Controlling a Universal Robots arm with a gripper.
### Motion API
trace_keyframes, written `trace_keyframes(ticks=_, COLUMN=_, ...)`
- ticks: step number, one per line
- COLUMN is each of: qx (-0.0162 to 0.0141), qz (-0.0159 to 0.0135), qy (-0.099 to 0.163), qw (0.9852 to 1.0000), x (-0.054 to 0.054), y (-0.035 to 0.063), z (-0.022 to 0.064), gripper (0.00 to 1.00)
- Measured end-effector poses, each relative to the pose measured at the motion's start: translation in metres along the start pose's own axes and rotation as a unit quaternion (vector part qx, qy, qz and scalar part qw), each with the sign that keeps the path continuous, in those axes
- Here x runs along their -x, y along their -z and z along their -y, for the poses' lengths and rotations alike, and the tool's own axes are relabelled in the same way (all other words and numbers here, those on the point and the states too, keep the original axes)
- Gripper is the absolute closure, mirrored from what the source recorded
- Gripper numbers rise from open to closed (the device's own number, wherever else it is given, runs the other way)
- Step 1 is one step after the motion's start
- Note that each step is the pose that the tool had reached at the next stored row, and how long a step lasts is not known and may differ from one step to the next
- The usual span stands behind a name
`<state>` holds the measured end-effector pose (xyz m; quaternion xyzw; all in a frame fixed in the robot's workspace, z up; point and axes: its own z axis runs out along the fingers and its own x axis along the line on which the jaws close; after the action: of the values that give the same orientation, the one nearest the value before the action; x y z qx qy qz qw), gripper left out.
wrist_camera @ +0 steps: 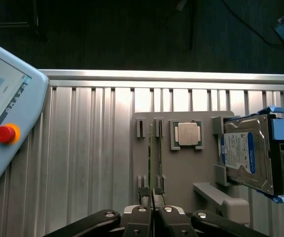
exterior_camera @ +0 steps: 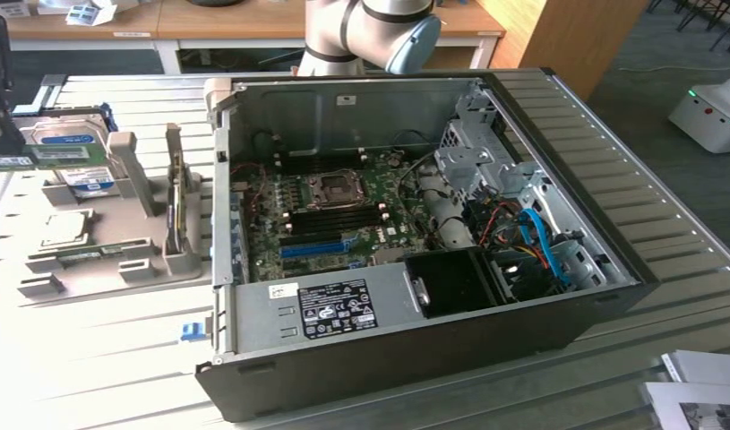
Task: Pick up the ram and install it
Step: 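Pick up the ram and move it above insertion slot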
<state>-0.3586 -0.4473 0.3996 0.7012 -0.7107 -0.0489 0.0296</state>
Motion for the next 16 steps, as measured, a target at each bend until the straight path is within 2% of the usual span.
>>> trace_keyframes(ticks=16, qx=0.0014, qz=0.0000, qy=0.000, qw=1.0000, x=0.000, y=0.0019, z=0.0174, gripper=0.88)
